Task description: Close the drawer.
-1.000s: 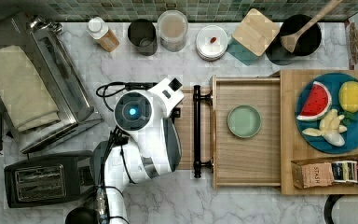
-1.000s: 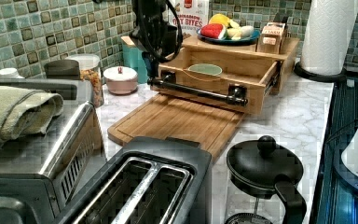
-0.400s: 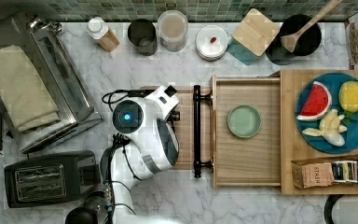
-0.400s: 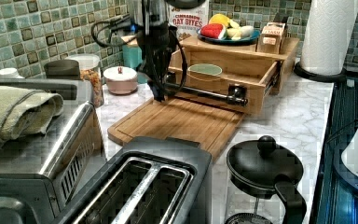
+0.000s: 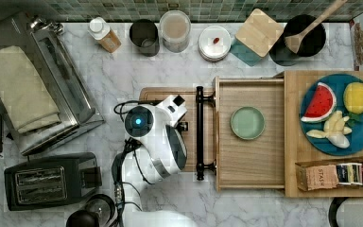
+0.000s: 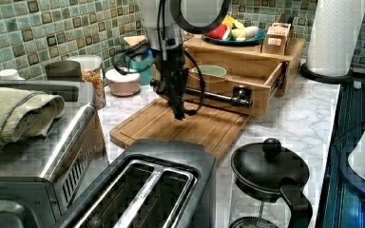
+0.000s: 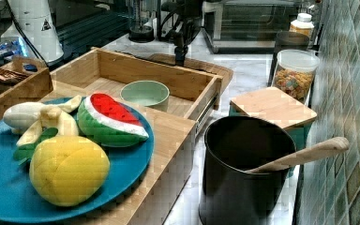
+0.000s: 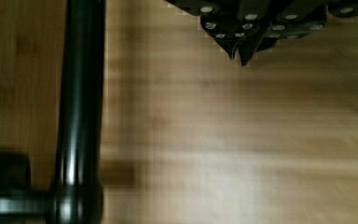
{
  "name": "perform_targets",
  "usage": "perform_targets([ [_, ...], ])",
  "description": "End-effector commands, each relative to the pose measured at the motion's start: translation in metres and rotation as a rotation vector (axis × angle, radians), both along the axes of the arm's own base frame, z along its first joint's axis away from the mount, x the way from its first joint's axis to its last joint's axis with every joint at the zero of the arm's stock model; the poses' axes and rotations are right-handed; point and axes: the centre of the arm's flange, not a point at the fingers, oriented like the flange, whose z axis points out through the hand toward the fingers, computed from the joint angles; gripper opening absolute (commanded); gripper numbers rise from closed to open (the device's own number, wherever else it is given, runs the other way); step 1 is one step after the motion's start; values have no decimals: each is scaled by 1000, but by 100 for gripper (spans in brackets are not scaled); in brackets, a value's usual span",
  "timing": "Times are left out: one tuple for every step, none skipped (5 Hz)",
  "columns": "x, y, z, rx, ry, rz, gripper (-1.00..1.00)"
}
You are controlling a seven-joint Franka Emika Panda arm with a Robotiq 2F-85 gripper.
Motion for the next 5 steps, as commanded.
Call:
perform_targets([
  [2, -77, 45, -21, -97, 87, -100],
  [14, -120, 56, 6, -85, 104, -100],
  [20, -159, 61, 20, -71, 92, -100],
  [17, -201, 61, 15, -116, 66, -100],
  [20, -264, 59, 45, -115, 30, -100],
])
